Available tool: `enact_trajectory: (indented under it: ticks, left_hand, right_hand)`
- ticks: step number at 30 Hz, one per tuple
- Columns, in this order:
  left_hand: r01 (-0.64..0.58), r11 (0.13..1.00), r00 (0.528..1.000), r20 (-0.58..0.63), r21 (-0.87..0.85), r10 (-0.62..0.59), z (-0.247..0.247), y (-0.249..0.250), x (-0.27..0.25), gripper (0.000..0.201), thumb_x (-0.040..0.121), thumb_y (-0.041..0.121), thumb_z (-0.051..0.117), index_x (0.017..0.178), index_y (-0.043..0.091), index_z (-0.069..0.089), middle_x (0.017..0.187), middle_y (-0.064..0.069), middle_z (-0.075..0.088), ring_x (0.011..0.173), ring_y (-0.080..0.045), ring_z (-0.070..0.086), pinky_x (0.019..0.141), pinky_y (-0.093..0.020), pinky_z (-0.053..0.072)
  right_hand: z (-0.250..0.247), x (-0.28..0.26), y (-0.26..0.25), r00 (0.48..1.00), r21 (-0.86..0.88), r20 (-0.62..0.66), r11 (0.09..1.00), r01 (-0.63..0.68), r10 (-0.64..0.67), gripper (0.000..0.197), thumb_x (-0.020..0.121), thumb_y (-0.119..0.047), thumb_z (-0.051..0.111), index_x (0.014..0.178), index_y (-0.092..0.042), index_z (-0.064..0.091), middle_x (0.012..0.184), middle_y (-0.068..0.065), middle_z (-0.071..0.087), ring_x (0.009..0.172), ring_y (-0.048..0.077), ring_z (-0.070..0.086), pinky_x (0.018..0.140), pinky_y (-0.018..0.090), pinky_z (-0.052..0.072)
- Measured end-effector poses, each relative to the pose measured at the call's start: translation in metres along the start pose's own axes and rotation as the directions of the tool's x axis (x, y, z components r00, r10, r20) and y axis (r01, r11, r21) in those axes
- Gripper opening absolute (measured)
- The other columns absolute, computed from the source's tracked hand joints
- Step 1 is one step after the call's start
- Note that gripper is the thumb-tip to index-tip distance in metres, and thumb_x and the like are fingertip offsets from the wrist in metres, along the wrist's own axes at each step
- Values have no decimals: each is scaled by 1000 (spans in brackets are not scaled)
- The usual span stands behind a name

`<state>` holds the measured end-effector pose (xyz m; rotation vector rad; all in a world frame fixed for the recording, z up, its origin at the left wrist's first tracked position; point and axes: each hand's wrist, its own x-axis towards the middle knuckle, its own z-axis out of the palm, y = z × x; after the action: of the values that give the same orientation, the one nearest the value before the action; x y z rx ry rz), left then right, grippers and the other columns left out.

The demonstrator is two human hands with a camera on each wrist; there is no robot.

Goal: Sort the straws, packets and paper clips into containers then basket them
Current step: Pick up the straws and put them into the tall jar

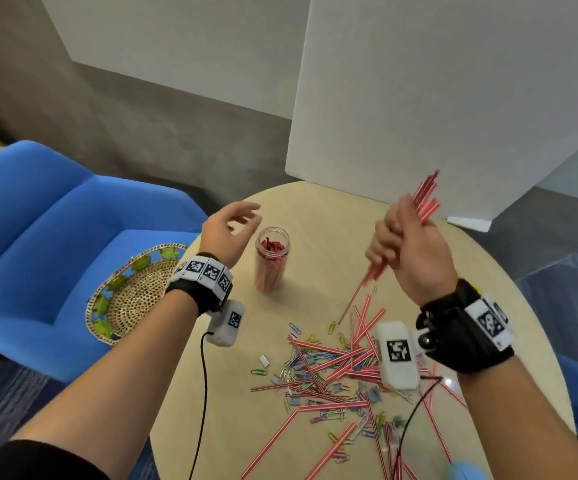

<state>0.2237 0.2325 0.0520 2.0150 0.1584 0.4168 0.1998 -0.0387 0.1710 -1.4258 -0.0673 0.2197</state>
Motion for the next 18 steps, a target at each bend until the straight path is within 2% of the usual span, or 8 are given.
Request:
enact_trajectory:
  ticks: [1,3,6,8,10,13,15,18]
  left_hand:
    - [70,998,996,-56,10,-69,0,-12,-6,16,90,25,66,106,26,69,95,14,68,86,0,61,78,-23,49]
    - [244,961,968,-86,132,-234,2,-46,-20,24,87,26,68,111,25,67,109,5,66,99,-12,60,90,-36,50]
    - [432,758,868,6,489,-497,1,-90,-46,56,77,43,77,127,30,57,137,-5,49,127,-27,46,103,-46,41]
    - [414,623,802,58,663,-595,-1,-104,-63,77,69,53,79,136,34,47,149,-5,34,137,-28,33,107,-49,37]
    - [358,568,797,74,741,-600,-1,-112,-74,90,63,59,81,140,36,41,155,-4,25,142,-28,24,111,-52,32]
    - [363,567,801,63,739,-595,2,-116,-74,94,62,59,82,142,37,38,157,-4,21,144,-27,19,112,-55,28]
    - [364,555,791,66,748,-609,3,-114,-70,95,62,59,82,143,37,37,156,-3,21,144,-26,18,112,-55,29]
    - [355,546,789,70,759,-610,3,-114,-71,96,64,59,81,145,37,35,156,-3,20,144,-26,16,113,-56,27]
  right_hand:
    - [12,11,-8,999,105,14,993,45,-47,48,103,-49,33,64,-20,37,55,-3,24,47,16,28,53,29,40]
    - [36,34,-19,992,225,14,967,120,-126,47,105,-43,29,67,-17,36,53,-2,26,47,17,31,56,32,43]
    - [69,62,-16,980,145,15,970,194,-198,46,106,-40,28,68,-16,38,53,-1,32,48,20,40,63,37,50]
    - [86,75,-1,980,2,24,981,196,-196,46,107,-39,28,69,-17,40,54,1,38,53,22,46,70,38,50]
    - [96,85,20,981,-198,37,960,196,-193,46,106,-40,28,69,-18,43,59,2,46,62,22,52,73,38,48]
    - [97,97,55,971,-483,95,843,237,-219,47,104,-44,30,71,-16,48,69,-1,50,69,14,50,76,35,45]
    - [95,100,74,968,-560,138,789,251,-210,42,105,-41,33,74,-18,50,75,-3,52,72,11,50,78,33,43]
    - [89,101,92,957,-667,235,688,286,-170,30,102,-41,41,87,-23,60,92,2,55,85,15,55,83,29,45]
